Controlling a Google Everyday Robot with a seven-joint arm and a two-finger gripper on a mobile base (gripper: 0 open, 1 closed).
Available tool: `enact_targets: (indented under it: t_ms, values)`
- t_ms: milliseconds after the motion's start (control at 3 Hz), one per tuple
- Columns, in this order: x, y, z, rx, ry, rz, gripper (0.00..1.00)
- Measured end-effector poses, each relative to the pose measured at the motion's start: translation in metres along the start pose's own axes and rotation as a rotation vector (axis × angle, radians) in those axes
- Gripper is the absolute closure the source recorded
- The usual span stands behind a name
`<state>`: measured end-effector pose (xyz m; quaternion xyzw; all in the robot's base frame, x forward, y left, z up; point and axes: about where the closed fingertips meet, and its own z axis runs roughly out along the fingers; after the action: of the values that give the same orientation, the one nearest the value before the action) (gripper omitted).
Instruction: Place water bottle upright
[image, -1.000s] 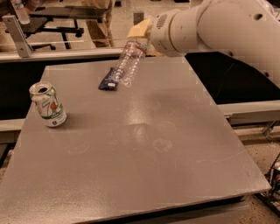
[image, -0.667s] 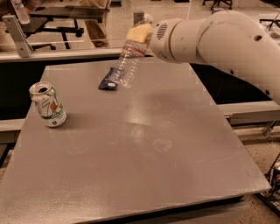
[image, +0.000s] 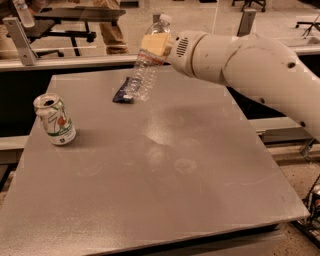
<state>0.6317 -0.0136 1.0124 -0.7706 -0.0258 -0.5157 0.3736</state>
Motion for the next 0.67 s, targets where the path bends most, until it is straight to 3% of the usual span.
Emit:
enact_targets:
  t_ms: [333,667]
  values:
    - [0.0,0.0,-0.0005,0.0,0.001,-0.01,1.0]
    - [0.0005,0.0007,-0.0067,0.006,0.011,-0.143,1.0]
